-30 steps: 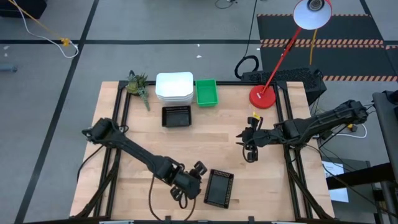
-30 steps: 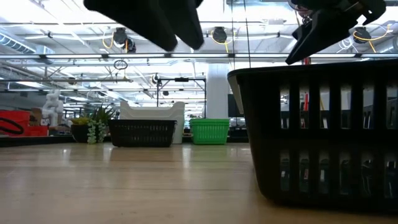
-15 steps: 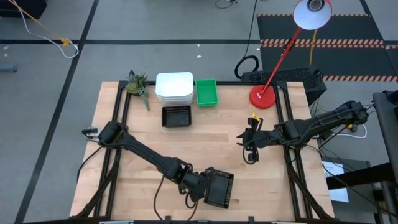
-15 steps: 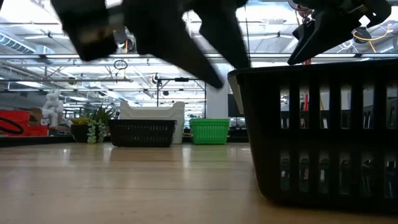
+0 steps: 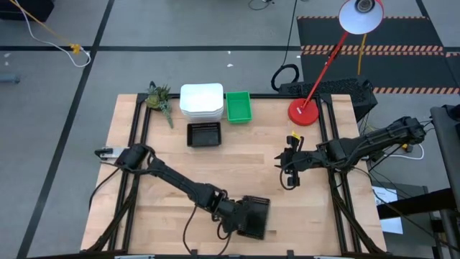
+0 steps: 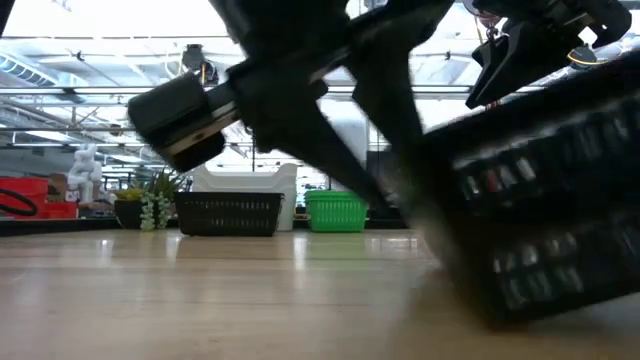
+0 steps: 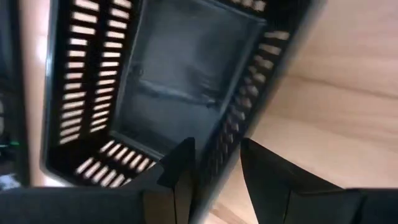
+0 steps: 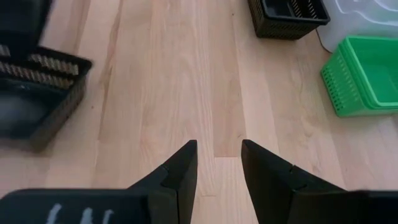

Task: Stack baskets by color
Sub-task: Stack the bottom black bin on top of the top black bins, then return to Home Position

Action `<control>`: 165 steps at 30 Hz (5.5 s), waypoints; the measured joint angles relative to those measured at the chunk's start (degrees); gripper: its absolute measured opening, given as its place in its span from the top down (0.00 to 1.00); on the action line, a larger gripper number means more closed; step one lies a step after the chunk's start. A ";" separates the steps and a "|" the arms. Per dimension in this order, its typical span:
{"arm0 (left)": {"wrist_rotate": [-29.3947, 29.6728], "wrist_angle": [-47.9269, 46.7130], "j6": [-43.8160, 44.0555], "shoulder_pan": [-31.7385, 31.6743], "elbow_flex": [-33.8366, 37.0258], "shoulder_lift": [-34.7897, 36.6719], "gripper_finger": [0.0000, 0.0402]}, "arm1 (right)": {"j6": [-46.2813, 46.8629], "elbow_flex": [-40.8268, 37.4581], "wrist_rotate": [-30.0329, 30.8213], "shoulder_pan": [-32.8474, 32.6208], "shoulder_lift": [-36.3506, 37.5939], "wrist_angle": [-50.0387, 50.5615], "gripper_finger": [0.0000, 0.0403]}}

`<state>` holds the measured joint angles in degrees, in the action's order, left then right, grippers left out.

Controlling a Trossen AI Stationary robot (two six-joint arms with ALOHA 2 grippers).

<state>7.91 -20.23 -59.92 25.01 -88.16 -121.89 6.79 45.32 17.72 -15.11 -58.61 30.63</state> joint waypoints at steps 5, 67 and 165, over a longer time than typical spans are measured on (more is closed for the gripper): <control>-0.22 2.49 0.23 0.00 -0.13 0.11 0.67 | 0.00 0.00 0.02 0.00 0.00 0.07 0.70; 35.07 -18.56 38.10 0.10 -0.11 11.99 0.99 | -0.17 0.00 0.13 0.01 -0.01 -0.40 0.70; 40.08 -24.08 70.85 -7.56 22.74 57.00 0.60 | -8.07 -0.01 0.15 0.02 0.82 -9.61 0.87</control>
<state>47.99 -44.31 10.93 17.46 -65.42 -64.89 -1.28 45.31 17.87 -15.10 -57.79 21.02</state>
